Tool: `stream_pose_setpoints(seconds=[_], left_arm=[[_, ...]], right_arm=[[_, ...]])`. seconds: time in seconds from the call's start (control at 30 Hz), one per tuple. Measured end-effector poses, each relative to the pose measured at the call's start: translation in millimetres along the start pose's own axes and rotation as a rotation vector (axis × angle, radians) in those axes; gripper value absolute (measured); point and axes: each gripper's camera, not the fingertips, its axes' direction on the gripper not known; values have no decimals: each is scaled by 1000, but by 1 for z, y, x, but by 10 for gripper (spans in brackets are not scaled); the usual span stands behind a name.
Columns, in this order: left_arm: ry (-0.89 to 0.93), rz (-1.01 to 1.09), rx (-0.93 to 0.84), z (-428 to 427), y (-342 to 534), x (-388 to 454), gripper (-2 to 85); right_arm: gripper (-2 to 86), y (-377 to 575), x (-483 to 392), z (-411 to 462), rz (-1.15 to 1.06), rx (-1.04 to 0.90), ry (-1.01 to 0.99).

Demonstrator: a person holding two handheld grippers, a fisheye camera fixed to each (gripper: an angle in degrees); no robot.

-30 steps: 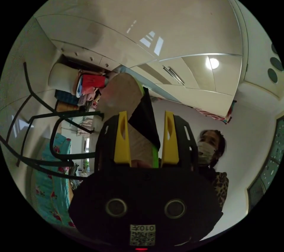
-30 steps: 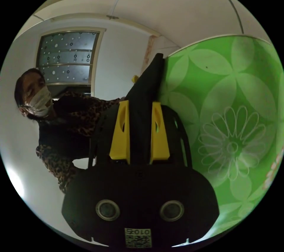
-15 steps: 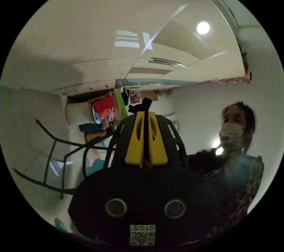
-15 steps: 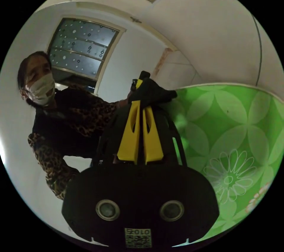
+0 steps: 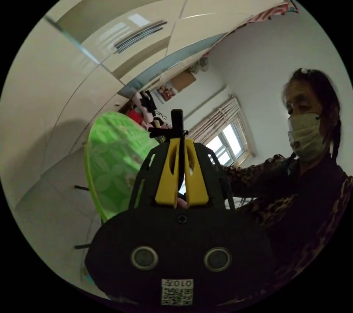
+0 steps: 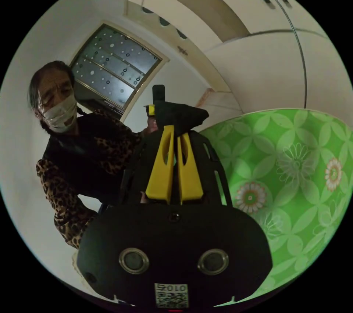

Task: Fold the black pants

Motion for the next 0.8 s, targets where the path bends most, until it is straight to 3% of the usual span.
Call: stream_pose_setpoints(seconds=[0.2, 0.47, 0.6, 0.8], left_arm=[[17, 126, -78, 73, -44, 120, 0], [84, 225, -228, 214, -24, 286, 0], [120, 147, -281, 265, -8, 306, 0], [334, -50, -307, 338, 7, 284, 0]], right_arm=[[31, 79, -107, -30, -104, 95, 96], [32, 213, -217, -47, -212, 213, 147], [33, 270, -228, -42, -197, 189, 119], [34, 350, -238, -35, -124, 208, 101]])
